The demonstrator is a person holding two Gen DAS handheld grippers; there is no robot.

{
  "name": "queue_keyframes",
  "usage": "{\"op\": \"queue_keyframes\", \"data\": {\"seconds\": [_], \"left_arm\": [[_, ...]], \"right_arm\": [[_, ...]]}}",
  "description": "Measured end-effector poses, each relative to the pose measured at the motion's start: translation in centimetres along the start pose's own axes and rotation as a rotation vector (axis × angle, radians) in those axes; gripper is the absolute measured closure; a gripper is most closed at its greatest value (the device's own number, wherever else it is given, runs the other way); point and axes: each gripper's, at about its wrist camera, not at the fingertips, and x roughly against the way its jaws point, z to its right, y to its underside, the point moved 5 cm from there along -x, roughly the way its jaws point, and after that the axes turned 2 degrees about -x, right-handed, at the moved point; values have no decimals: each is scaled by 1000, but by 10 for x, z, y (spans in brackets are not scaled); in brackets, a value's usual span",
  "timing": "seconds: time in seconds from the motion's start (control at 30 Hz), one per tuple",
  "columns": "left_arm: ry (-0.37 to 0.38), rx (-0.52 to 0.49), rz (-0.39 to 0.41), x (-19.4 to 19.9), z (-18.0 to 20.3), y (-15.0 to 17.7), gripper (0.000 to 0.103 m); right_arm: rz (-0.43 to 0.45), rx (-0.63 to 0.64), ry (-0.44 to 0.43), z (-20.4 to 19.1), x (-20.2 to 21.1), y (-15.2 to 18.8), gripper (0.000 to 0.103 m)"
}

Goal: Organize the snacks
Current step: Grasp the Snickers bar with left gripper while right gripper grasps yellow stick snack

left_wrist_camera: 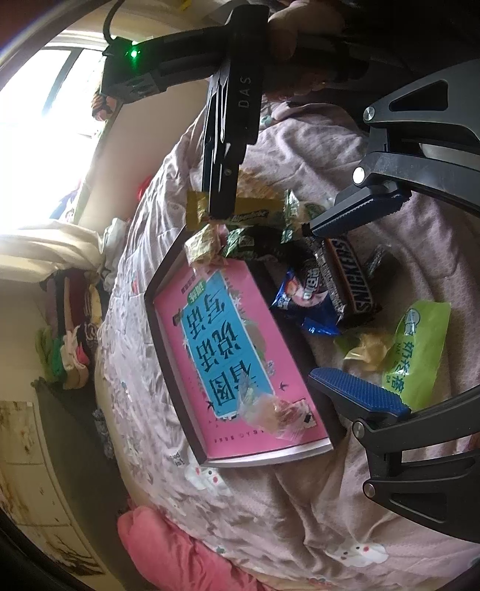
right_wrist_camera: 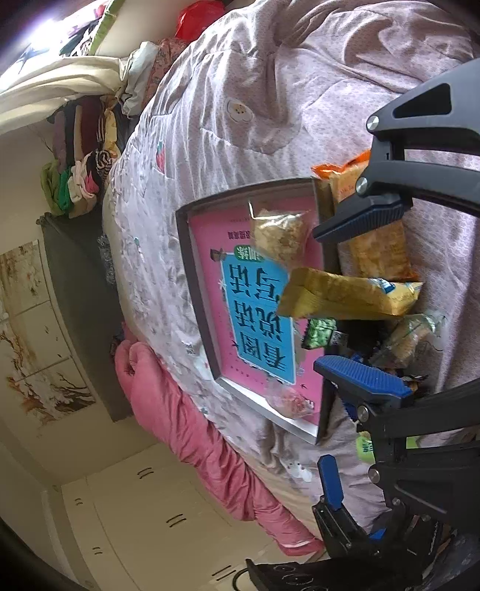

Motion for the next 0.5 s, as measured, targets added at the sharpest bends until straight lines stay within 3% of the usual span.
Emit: {"op": "queue_keyframes", "data": {"seconds": [0.33, 0.5], "left_arm": [[7, -121, -58, -10, 23, 10, 28], [-35, -235, -89, -18, 35, 17, 28]], "right_arm": [[-28, 12, -1, -4, -3, 8, 40], [-34, -2, 1, -1, -4, 8, 40]]}}
